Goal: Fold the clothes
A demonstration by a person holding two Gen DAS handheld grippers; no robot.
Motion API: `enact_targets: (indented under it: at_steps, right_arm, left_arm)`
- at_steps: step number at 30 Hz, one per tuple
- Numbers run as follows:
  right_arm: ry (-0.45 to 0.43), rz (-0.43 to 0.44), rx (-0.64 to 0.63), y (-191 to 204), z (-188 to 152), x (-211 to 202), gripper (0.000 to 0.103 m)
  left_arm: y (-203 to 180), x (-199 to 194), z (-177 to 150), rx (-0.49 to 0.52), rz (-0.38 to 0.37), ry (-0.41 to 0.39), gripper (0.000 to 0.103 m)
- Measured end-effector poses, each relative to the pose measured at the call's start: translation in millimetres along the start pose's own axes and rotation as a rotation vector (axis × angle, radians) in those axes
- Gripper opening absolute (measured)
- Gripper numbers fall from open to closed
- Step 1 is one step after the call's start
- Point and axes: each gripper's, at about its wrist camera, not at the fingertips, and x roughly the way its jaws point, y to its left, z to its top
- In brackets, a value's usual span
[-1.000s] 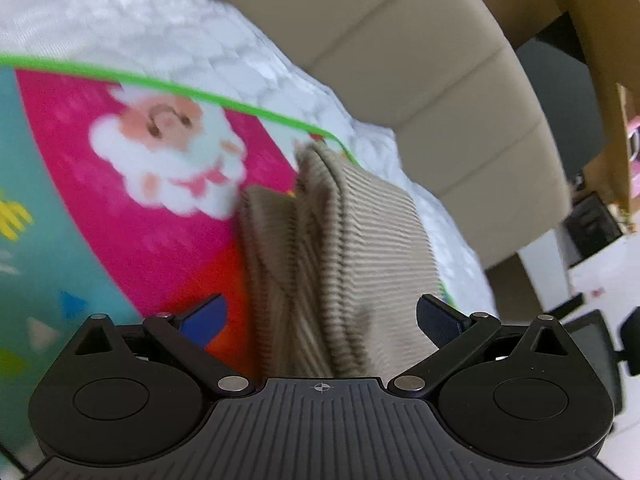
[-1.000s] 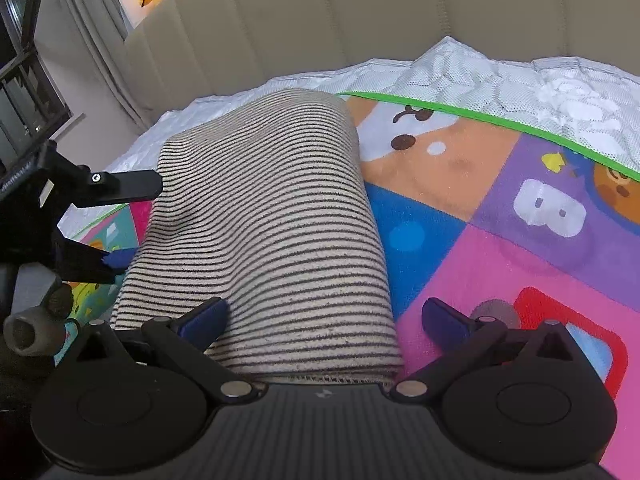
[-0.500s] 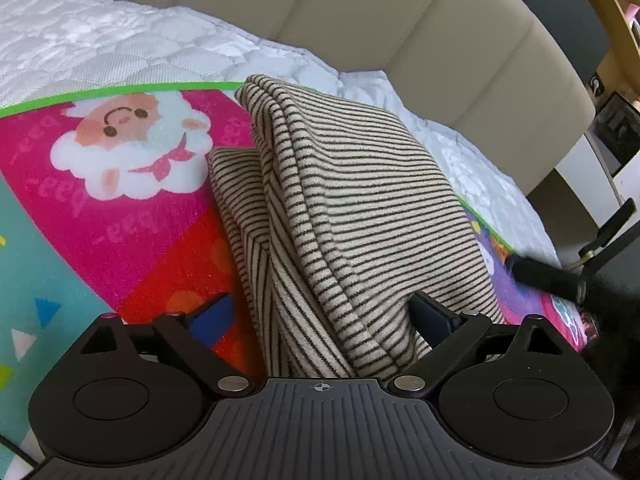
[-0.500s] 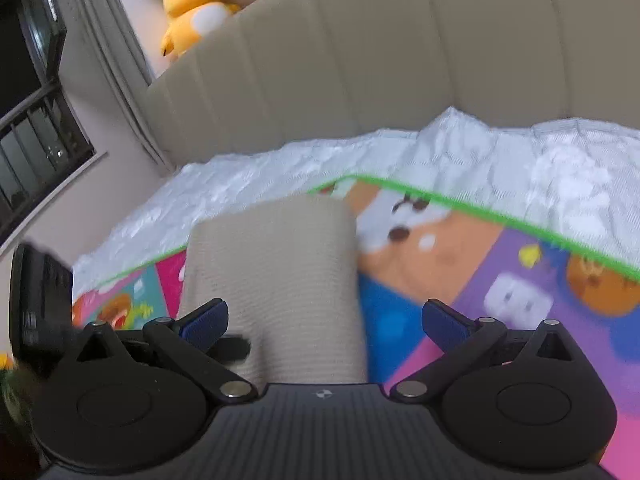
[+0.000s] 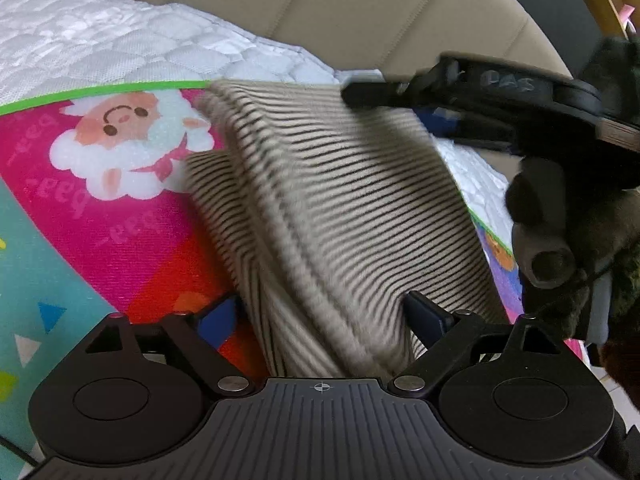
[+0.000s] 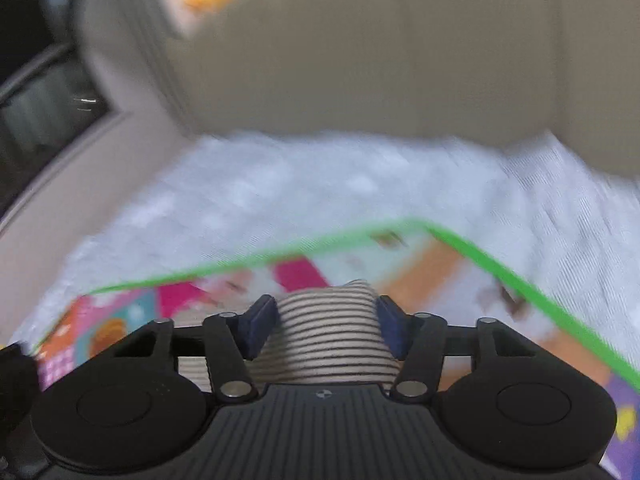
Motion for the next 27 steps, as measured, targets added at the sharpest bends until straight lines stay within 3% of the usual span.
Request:
enact_targets:
  at_steps: [3,4,6,10,13,18,20,22,26,27]
  right_arm:
    - [0.073,-0.123,-0.057,-1,-13,24,0.056]
    - [0.071,-0.118,-0.027,-7,-16,25,0.062]
    - [0.061,-0.101,0.033,-18,-20,21,0.062]
    - [0.014,-0.047,0.116,-26,-28,-18,0.071]
    - [0.003,-0.025,0.144,-33,-53,-54,0.072]
    - [0.005,0.001,0.206,-41,-100,-69,0.075]
    - [0.006,0.012,0.232,-45,-119,-74,0.077]
    - [0.007,0.023,0.233,-46,-130,-76,0.077]
    - [-0.024,0.041,0.120,-35,-125,-81,0.077]
    - [-0.022,0.047,0.111,-34,-125,-82,0.077]
  left_arm:
    - [3,0,3,-0.019,-0.014,-0.002,0.092]
    - [4,-1,3,-0.020,-0.017,-0.003,0.091]
    - [5,-1,3,-0.016,-0.021,-0.003,0.091]
    - [4,-3,2,-0.022,-0.017,-0.005,0.092]
    - [3,-6,1,-0.046,-0.004,-0.008,0.093]
    - [0,-11,-2,-0.086,0.018,-0.013,0.082]
    - [-5,-16,-4,-0.110,0.043,-0.011,0.070]
    - [-14,-23,-10,-0.090,0.106,0.002,0.069]
    - [-34,-41,-25,-0.011,0.236,0.000,0.071]
    - [-39,-46,-23,-0.004,0.239,-0.018,0.071]
